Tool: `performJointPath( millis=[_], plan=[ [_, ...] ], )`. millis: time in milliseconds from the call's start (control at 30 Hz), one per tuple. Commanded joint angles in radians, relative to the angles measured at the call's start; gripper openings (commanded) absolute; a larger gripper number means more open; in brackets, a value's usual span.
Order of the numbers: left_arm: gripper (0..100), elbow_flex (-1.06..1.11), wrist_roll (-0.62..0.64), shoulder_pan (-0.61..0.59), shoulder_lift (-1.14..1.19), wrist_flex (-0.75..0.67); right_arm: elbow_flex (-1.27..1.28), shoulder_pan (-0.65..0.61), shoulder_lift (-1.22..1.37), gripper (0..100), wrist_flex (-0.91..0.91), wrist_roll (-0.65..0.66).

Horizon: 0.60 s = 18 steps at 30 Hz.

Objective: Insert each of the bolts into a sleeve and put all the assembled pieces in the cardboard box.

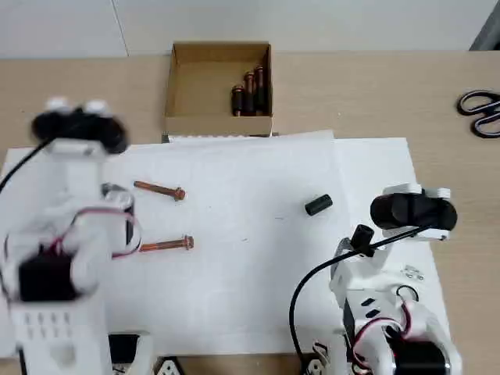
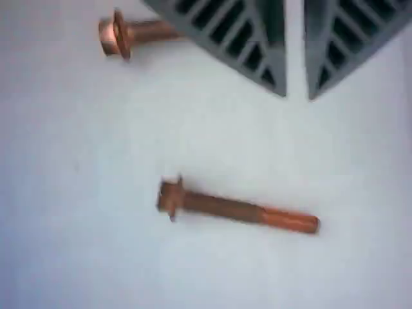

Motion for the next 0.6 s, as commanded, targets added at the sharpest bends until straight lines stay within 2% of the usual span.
performJointPath(
  millis=[0,200,567],
  plan=[
    [1,-0.147,-0.126,0.069,0.176,0.112,0.023,0.012,-0.001,0.4,-0.031,-0.012],
    [1,-0.145,-0.347,0.120,0.285,0.196,0.106,0.012,-0.001,0.4,-0.071,-0.011],
    [1,0.125,-0.839,0.120,0.373,0.193,0.146,0.007,-0.001,0.4,-0.077,-0.011]
  ],
)
